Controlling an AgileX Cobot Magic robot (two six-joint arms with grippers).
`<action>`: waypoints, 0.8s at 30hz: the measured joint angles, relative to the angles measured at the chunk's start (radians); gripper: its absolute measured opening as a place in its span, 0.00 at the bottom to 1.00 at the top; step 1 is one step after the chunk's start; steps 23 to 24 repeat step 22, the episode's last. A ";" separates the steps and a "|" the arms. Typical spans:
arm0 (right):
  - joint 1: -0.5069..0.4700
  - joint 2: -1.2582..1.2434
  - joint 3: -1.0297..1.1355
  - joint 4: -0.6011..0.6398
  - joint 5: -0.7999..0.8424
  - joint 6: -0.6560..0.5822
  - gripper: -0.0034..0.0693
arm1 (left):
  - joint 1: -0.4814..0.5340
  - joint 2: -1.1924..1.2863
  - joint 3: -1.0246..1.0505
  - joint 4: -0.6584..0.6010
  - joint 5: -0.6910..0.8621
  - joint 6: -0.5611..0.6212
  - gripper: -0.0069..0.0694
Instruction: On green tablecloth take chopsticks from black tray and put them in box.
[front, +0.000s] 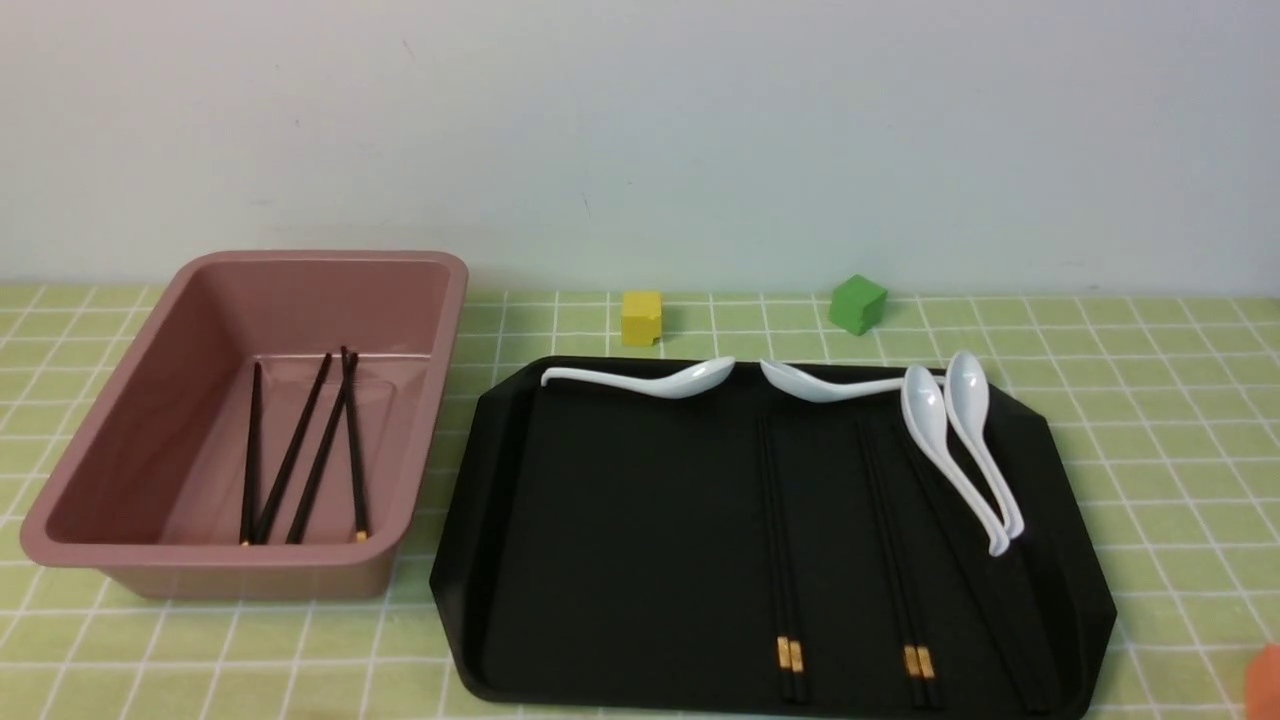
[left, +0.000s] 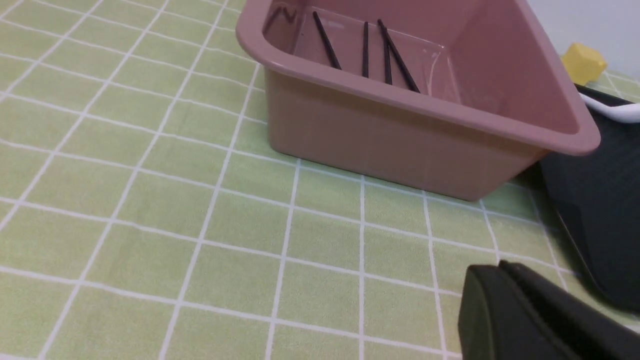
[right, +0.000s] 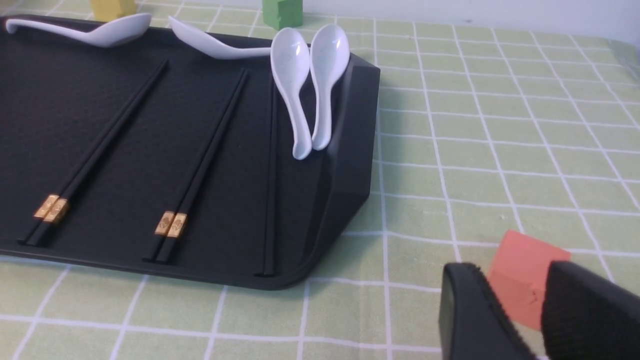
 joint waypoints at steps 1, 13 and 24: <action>0.000 0.000 0.000 0.000 0.000 0.000 0.38 | -0.022 0.000 0.000 0.000 0.000 0.000 0.11; 0.000 0.000 0.000 0.000 0.000 0.001 0.38 | -0.066 0.000 0.000 0.000 0.001 0.000 0.12; 0.000 0.000 0.000 0.000 0.000 0.001 0.38 | -0.066 0.000 0.000 0.000 0.001 0.000 0.14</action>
